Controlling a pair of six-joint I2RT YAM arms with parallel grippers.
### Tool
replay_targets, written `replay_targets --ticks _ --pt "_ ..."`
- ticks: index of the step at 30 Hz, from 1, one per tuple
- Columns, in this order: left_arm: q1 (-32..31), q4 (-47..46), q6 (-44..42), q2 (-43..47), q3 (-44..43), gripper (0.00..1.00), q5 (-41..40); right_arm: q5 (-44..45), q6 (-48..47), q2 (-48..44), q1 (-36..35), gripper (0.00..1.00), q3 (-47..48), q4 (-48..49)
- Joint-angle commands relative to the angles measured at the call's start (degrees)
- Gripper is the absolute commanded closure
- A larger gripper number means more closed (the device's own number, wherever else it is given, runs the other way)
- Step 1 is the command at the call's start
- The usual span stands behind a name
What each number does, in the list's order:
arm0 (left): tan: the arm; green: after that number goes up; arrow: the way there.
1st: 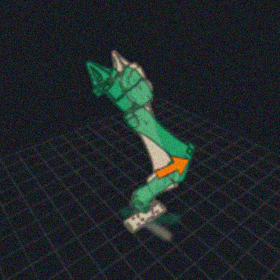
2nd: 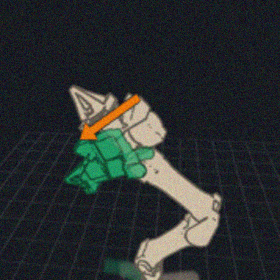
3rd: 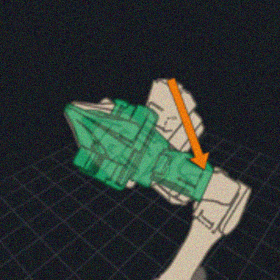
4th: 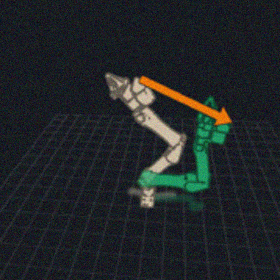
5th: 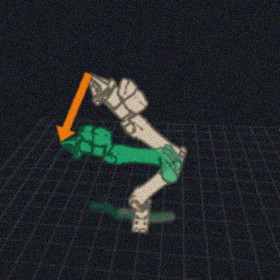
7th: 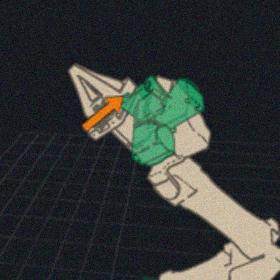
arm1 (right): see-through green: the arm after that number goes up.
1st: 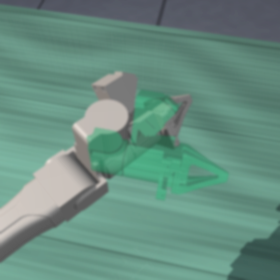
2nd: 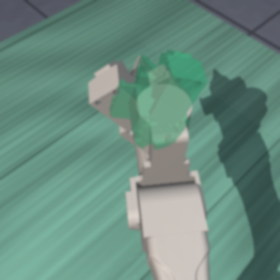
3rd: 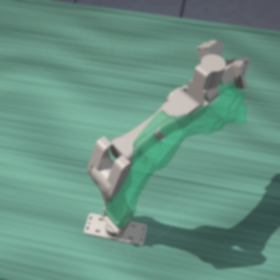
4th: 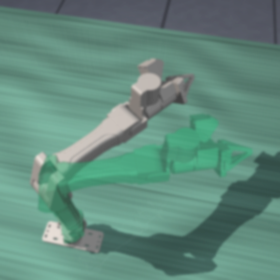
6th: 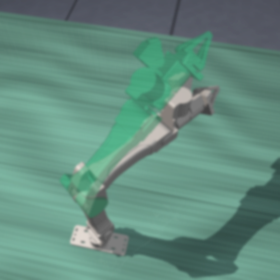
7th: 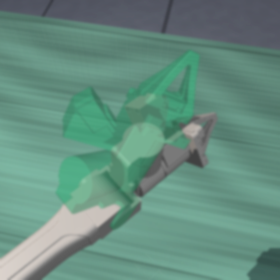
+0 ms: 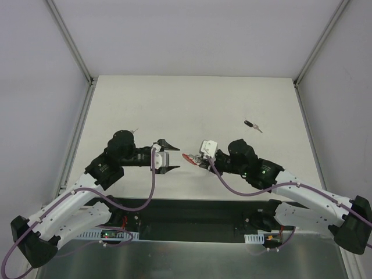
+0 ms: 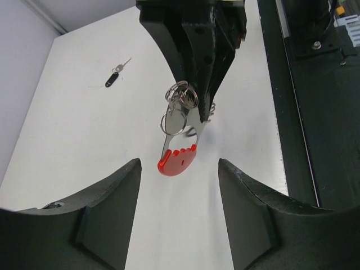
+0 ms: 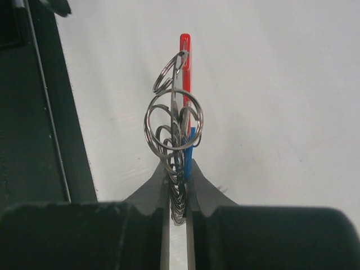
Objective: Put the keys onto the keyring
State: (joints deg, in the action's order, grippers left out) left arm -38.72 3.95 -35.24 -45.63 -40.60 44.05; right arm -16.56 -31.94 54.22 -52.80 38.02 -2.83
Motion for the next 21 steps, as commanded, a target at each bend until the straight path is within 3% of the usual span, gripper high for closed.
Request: replay_targets --ticks 1,9,15,21 --pt "-1.9 -3.8 5.4 2.8 1.4 0.43 -1.4 13.3 -5.3 0.9 -3.7 0.99 5.7 -4.0" --pt "-9.6 -14.0 4.8 -1.9 2.5 0.45 -8.0 21.1 -6.2 3.9 -8.5 0.99 8.4 -5.6" --pt "-11.0 -22.4 5.9 -5.4 4.3 0.52 -11.1 21.6 -5.8 5.0 -9.3 0.99 9.1 -6.2" --pt "-12.3 -28.1 6.9 -8.1 6.3 0.52 -19.2 22.5 -5.8 6.1 -10.4 0.99 9.0 -5.7"
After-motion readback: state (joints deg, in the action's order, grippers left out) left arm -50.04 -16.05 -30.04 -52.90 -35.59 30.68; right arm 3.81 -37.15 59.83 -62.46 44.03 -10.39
